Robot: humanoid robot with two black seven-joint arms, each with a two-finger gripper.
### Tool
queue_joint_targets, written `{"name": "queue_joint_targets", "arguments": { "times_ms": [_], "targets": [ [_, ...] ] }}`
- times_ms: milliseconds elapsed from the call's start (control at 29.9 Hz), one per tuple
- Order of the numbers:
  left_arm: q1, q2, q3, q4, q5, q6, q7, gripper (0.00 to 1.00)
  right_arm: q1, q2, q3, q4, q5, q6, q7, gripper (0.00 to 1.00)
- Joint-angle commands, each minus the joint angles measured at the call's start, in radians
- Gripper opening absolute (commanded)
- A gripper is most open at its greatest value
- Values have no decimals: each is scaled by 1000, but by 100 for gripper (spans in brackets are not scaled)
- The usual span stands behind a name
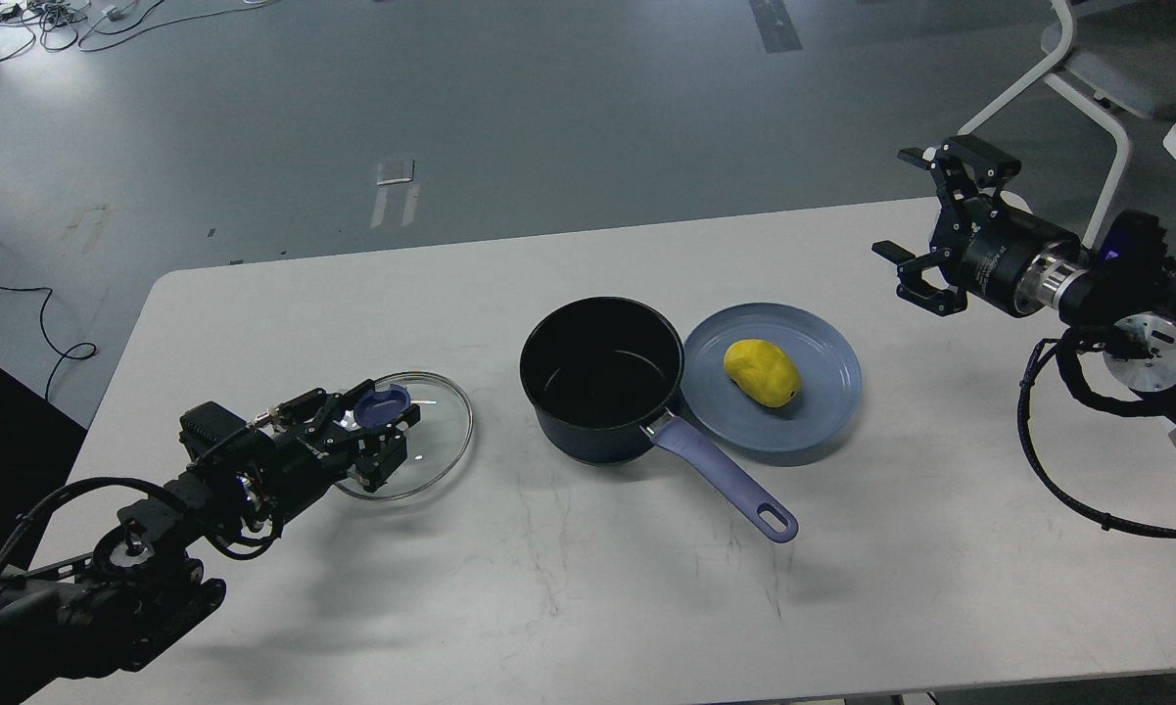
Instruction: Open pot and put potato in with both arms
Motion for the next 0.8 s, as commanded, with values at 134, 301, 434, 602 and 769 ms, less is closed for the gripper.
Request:
{"name": "queue_joint_targets", "arguments": {
  "times_ms": [134,301,434,602,769],
  "targets": [
    [1,-18,6,0,-6,0,0,83,1,-1,0,0,-1,0,0,100],
    [4,-32,8,-1,-23,0,0,97,1,-1,0,2,0,0,0,100],
    [2,-31,37,-1,-25,0,0,97,1,-3,0,3,0,0,0,100],
    [-30,-15,20,-17,-144,0,0,98,3,-10,0,5,-1,3,0,100],
    [-198,8,26,-36,-484,0,0,98,15,-12,-3,14,-122,5,21,100]
  ]
}}
